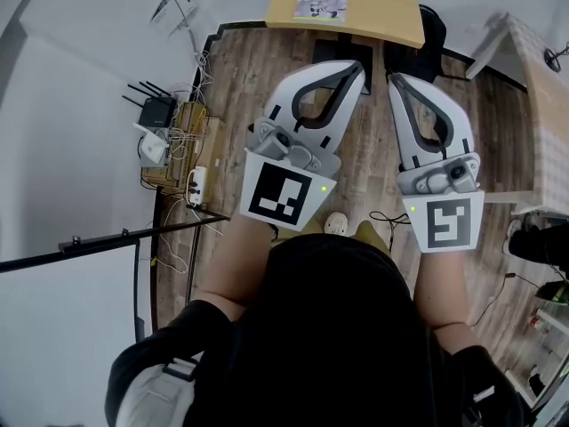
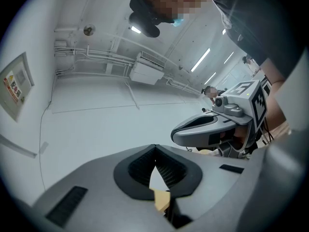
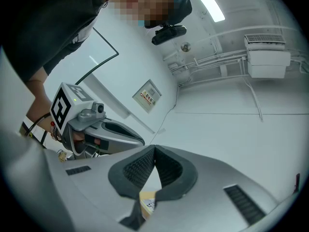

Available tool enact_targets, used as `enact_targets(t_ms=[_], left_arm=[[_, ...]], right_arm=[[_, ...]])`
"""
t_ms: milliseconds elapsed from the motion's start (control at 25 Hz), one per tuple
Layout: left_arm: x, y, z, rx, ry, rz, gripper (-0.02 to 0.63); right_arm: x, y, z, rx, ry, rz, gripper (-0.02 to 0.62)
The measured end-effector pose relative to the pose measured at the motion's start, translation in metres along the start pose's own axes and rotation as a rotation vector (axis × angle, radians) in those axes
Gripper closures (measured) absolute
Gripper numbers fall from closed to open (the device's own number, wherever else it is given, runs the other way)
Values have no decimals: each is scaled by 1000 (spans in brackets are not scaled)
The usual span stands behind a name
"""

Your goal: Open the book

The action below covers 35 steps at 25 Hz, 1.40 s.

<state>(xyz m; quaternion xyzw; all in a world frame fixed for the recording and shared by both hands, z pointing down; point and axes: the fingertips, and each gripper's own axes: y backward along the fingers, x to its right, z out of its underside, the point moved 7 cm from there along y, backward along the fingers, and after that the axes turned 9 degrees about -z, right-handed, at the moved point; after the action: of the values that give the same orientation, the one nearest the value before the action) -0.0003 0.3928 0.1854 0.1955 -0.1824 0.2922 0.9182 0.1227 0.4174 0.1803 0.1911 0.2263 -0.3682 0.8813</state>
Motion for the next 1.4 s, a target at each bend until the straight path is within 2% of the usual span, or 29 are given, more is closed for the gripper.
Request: enact_targets(t_ms=[920, 1400], left_arm=[[7, -2, -5, -2, -45, -14, 597], [-6, -25, 13, 13, -54, -19, 596]], right_arm=[[6, 10, 6, 24, -24, -7, 566], [18, -15, 29, 32, -15, -21, 566]])
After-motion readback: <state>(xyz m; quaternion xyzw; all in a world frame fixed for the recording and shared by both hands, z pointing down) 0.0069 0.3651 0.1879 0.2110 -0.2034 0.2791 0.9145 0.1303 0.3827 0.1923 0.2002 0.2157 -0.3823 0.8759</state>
